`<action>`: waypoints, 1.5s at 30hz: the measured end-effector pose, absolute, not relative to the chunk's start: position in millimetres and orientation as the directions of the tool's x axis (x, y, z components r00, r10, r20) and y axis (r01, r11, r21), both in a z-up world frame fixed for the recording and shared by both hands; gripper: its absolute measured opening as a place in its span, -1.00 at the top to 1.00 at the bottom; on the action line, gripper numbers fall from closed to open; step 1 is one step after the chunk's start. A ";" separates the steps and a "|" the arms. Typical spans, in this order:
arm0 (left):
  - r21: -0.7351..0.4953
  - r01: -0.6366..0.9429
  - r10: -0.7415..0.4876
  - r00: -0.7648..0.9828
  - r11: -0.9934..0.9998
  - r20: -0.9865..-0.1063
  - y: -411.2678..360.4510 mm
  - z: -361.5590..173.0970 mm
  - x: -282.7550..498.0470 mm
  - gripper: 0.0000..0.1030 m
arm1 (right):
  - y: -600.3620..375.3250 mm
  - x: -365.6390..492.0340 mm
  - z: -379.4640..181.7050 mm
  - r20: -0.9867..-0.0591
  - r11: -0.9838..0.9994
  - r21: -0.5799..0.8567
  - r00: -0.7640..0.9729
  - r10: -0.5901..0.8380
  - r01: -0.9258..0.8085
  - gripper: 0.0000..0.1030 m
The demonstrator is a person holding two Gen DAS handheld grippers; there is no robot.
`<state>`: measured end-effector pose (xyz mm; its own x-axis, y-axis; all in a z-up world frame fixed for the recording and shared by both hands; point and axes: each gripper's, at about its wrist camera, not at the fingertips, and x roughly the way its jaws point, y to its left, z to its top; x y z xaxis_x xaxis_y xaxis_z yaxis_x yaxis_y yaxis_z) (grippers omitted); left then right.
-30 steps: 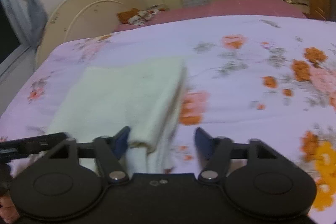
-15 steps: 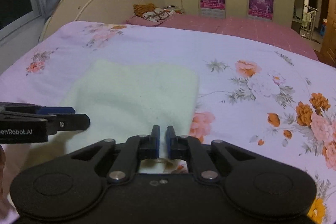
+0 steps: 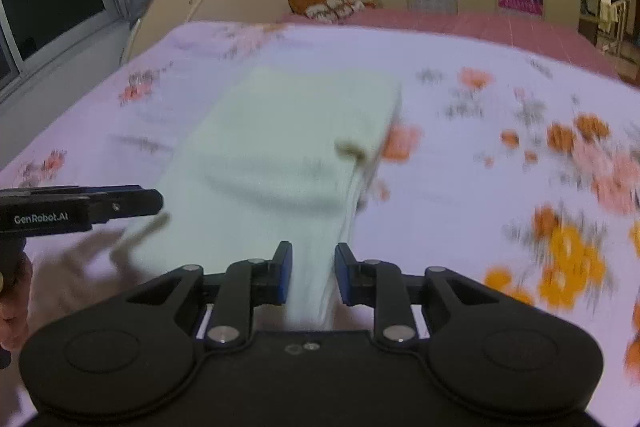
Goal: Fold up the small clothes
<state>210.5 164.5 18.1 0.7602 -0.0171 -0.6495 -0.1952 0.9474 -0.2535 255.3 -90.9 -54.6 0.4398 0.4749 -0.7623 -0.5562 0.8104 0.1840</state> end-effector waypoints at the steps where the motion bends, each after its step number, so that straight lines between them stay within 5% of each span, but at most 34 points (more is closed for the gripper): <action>1: -0.257 -0.203 -0.019 0.749 0.945 -0.662 165.7 13.6 211.4 0.19 | -88.9 253.7 -57.3 -0.772 0.818 0.179 0.438 0.461 -0.546 0.50; 4: -0.251 -0.201 -0.021 0.741 0.947 -0.671 164.1 9.1 211.9 0.19 | -83.6 252.4 -61.1 -0.778 0.822 0.134 0.455 0.433 -0.554 0.87; 11: -0.197 -0.207 0.018 0.732 0.958 -0.681 150.2 9.7 203.0 0.19 | -85.0 253.4 -67.2 -0.798 0.833 0.049 0.480 0.364 -0.551 0.86; 15: -0.134 -0.186 0.053 0.750 0.973 -0.659 137.5 22.6 187.7 0.01 | -87.7 240.7 -51.1 -0.774 0.842 0.057 0.509 0.377 -0.536 0.57; 16: -0.128 -0.191 0.055 0.736 0.973 -0.675 136.7 19.5 189.3 -0.40 | -87.6 236.8 -51.0 -0.773 0.840 0.054 0.510 0.378 -0.540 0.59; 17: -0.110 -0.203 0.072 0.717 0.973 -0.693 135.0 14.8 191.9 -0.59 | -86.2 235.2 -55.3 -0.786 0.840 0.046 0.500 0.365 -0.541 0.58; 21: -0.018 -0.185 0.115 0.681 0.983 -0.723 124.1 4.1 195.4 -0.59 | -86.2 237.0 -66.6 -0.804 0.866 0.056 0.492 0.333 -0.496 0.50; 24: -0.062 -0.186 0.092 0.715 0.981 -0.693 120.3 23.3 177.9 -0.59 | -91.0 233.7 -57.3 -0.810 0.880 0.062 0.491 0.320 -0.471 0.36; 27: -0.081 -0.204 0.106 0.759 0.976 -0.642 116.5 49.4 147.9 -0.59 | -107.7 213.5 -36.1 -0.777 0.880 0.075 0.525 0.347 -0.469 -0.22; 28: -0.087 -0.211 0.111 0.771 0.974 -0.627 115.4 57.1 138.7 -0.60 | -114.7 204.5 -27.6 -0.767 0.881 0.078 0.537 0.352 -0.466 -0.25; 31: -0.098 -0.236 0.138 0.804 0.967 -0.579 110.6 80.2 104.4 -1.00 | -137.9 178.4 -3.7 -0.752 0.893 0.112 0.550 0.363 -0.436 -0.38; 34: -0.104 -0.229 0.139 0.833 0.968 -0.536 103.2 99.3 74.0 -1.00 | -154.2 150.8 17.7 -0.738 0.898 0.124 0.567 0.368 -0.421 -0.53; 45: -0.107 -0.218 0.130 0.839 0.970 -0.529 83.2 131.1 -4.1 -1.00 | -162.0 64.1 81.5 -0.656 0.904 0.095 0.656 0.373 -0.418 -0.64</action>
